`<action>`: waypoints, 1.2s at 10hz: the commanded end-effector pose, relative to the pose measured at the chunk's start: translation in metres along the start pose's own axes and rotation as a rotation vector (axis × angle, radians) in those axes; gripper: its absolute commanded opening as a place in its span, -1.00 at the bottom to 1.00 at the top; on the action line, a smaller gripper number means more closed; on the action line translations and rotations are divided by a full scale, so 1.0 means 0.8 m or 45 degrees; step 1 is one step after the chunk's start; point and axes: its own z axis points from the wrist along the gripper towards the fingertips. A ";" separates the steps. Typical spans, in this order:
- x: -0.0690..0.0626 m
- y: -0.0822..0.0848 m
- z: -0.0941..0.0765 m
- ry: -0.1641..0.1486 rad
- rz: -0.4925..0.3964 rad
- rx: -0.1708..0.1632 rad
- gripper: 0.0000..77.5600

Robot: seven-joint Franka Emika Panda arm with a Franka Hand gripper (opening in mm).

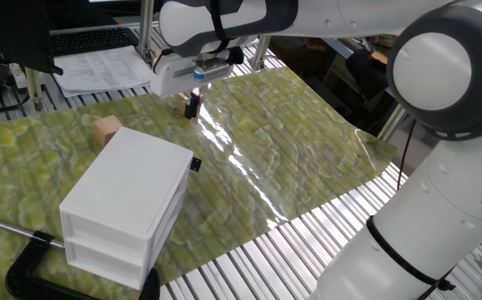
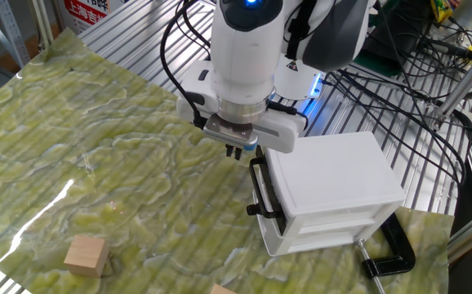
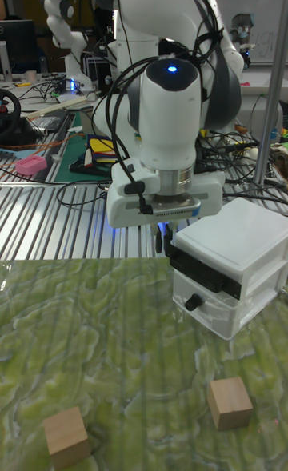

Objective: Grasp the handle and open the drawer

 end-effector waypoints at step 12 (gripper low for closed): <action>-0.004 0.060 0.042 -0.004 -0.050 -0.010 1.00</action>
